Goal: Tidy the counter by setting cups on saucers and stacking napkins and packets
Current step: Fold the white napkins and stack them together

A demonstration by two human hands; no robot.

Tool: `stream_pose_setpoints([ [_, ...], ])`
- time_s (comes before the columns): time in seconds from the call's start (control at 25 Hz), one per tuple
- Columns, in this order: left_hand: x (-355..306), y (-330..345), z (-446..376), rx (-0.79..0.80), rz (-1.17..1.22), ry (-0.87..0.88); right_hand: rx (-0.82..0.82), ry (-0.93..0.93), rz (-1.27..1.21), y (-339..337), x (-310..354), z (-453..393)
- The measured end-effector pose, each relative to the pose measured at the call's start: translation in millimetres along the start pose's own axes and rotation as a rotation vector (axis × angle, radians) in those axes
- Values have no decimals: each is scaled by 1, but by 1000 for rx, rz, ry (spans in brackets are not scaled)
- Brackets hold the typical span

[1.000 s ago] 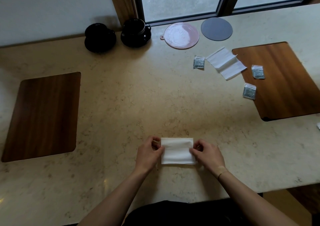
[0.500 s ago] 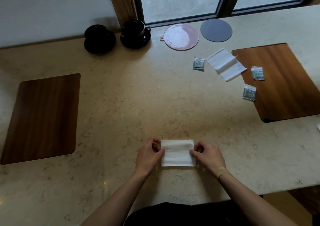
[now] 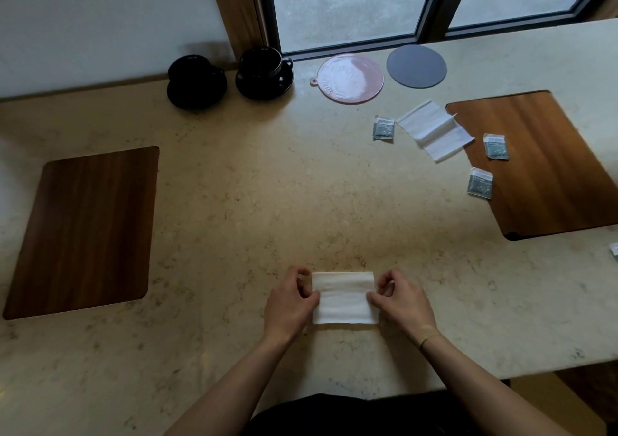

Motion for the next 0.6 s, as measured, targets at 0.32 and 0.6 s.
stream_pose_setpoints([
  [0.32,-3,-5,3,-69,43,-3,6,3,-95,-10,5,-1],
  [0.6,-70,1,-33,-118,26,155,-137,-118,3,-85,19,-52],
])
Point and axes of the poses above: each hand's wrist, its own z-axis away from the middle knuckle, its own y-axis out of the palm, x = y × z, the point moved 7 cm from there along -z, towards the middle knuckle, and after that the axes turned 5 degrees about -x, right-handed, at the moved point
